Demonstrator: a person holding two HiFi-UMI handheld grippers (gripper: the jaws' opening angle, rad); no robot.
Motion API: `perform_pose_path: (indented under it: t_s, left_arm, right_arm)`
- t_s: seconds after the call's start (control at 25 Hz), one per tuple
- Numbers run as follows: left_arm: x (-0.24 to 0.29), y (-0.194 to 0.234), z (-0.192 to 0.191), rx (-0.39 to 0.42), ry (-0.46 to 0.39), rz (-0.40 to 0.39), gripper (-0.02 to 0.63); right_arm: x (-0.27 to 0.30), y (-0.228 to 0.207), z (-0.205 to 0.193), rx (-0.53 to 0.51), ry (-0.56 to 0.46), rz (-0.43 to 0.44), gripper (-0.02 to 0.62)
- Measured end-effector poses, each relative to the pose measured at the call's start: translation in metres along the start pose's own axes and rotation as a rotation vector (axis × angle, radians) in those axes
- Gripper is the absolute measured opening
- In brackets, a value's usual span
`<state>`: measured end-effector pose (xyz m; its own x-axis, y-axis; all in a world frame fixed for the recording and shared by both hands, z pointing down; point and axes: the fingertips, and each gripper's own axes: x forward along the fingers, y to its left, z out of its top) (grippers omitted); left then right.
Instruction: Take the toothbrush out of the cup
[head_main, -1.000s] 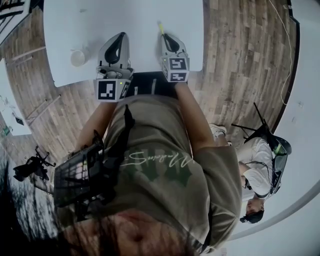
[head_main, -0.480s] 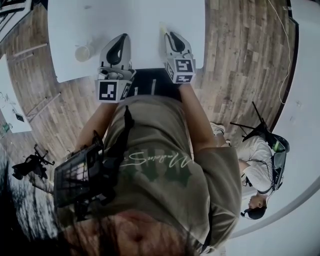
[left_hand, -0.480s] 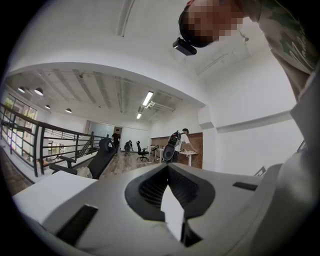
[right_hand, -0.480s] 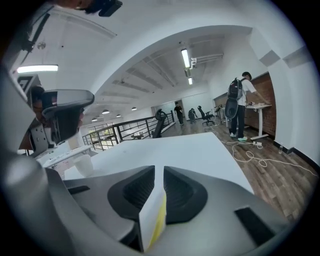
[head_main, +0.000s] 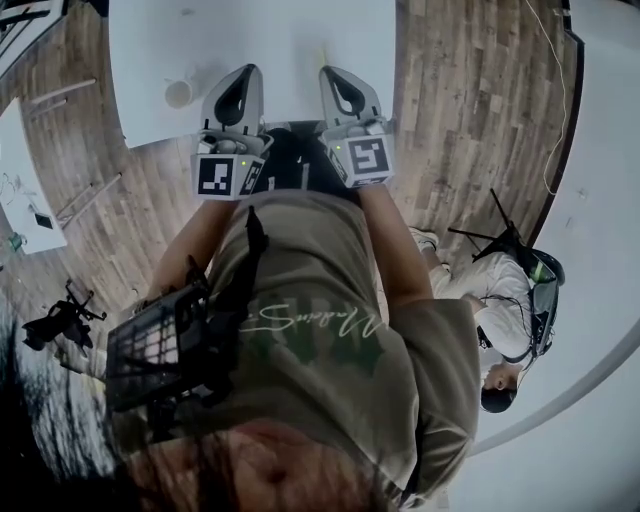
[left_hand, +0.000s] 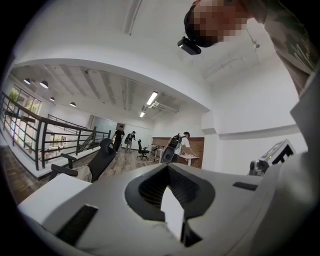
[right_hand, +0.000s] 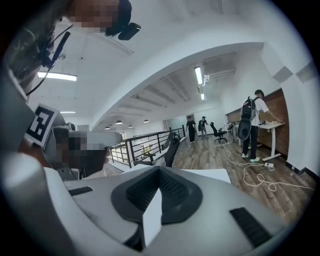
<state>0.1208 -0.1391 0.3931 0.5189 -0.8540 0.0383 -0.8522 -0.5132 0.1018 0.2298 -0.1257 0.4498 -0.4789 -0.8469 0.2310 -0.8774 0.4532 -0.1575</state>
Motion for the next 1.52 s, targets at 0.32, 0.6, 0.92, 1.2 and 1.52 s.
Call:
perform_pose_path:
  t_s: [0.32,0.6,0.92,1.2,1.52]
  left_arm:
    - [-0.004,-0.026,0.037,0.007,-0.035,0.017,-0.009]
    - [-0.025,-0.038,0.039,0.021,-0.036,0.068,-0.009]
    - [-0.056,-0.026,0.044,-0.006,-0.047,0.137,-0.009]
    - [-0.105,0.030,0.061,0.015,-0.090,0.133,-0.009]
    - [-0.169,0.126,0.076,0.063,-0.099,0.051,-0.009]
  right_arm:
    - [-0.029,0.027,0.075,-0.062,-0.075,0.027,-0.011]
    - [-0.046,0.038,0.080,-0.034,-0.104,0.067,-0.011]
    - [-0.041,0.082,0.069,0.031,-0.149,0.111,-0.011]
    - [-0.016,0.145,0.084,-0.001,-0.169,0.089,-0.011]
    - [0.036,0.252,0.078,-0.004,-0.191,-0.005,-0.011]
